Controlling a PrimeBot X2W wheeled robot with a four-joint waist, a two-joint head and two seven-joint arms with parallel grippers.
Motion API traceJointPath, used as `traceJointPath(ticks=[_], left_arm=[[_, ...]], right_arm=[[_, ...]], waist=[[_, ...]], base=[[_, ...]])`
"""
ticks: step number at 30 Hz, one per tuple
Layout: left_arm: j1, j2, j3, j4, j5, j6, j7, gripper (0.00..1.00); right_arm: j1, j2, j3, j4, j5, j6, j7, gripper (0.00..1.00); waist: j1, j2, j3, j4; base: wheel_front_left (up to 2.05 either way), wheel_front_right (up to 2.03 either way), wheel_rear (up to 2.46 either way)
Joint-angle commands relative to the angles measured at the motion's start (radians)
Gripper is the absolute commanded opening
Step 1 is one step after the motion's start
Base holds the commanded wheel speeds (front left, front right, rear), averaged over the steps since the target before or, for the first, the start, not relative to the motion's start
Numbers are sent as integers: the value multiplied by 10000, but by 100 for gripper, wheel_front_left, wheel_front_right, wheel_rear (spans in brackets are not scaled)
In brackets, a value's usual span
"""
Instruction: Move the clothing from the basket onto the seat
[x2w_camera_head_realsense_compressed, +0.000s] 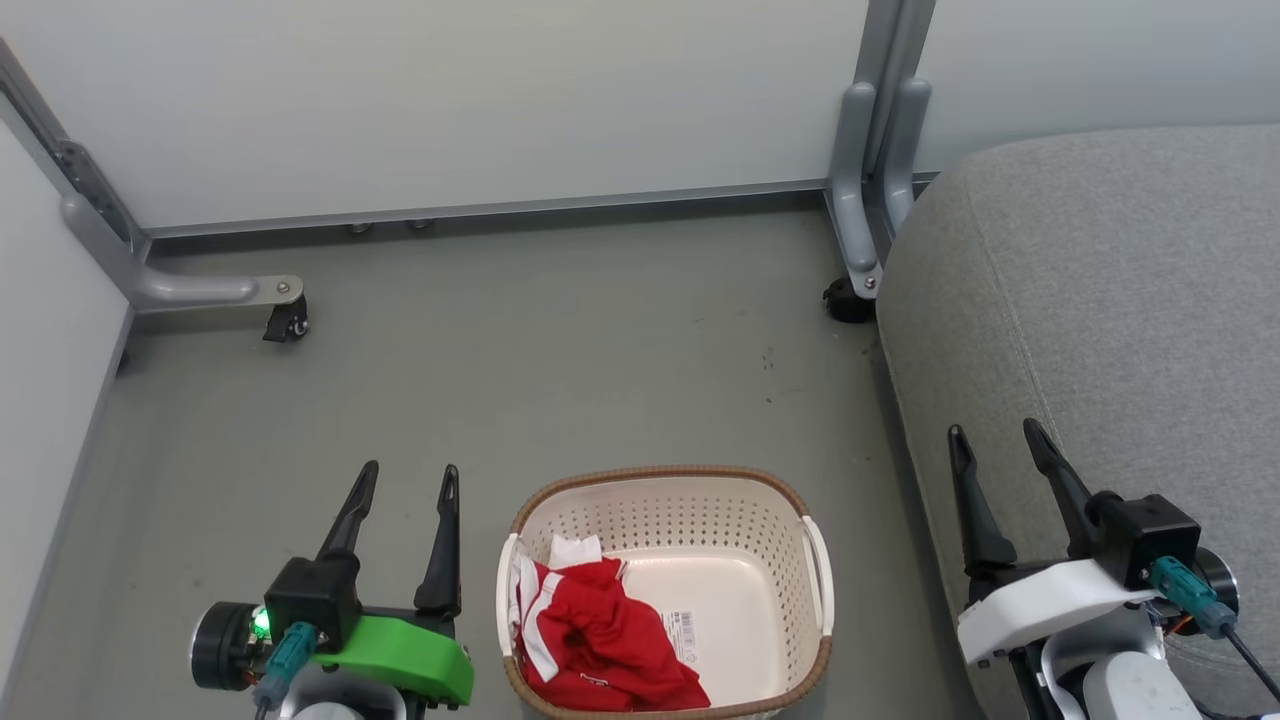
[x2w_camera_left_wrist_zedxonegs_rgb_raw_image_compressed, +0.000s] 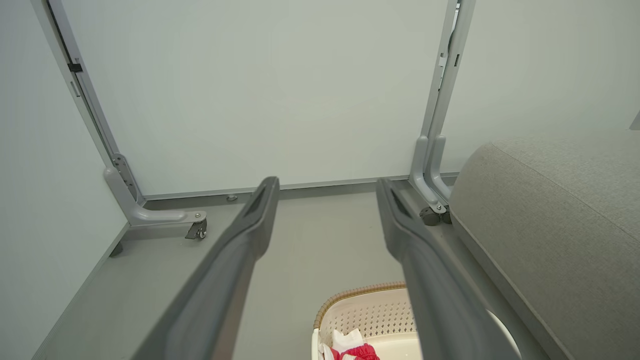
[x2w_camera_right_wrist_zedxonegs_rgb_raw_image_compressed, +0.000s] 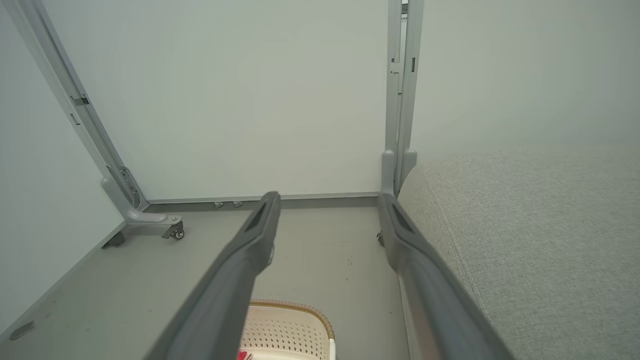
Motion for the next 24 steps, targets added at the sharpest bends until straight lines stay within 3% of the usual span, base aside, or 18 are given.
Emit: traceJointPath(ticks=[1, 12, 24], left_arm=[[-113, 31, 21, 14, -87, 38, -34, 100], [-1328, 29, -124, 312, 21, 262, -22, 100], [-3275, 33, -1705, 2354, 1259, 31, -20, 100]], right_arm=[[-23, -46, -38, -61, 79, 1, -15, 100], [-956, -45, -10, -603, -60, 1, -99, 100], [-2489, -43, 482, -902, -44, 1, -360, 100]], waist=[[0, 0, 113, 25], [0, 0, 1916, 109], [0, 0, 4546, -468]], base=[[0, 0, 0], [0, 0, 0], [0, 0, 0]])
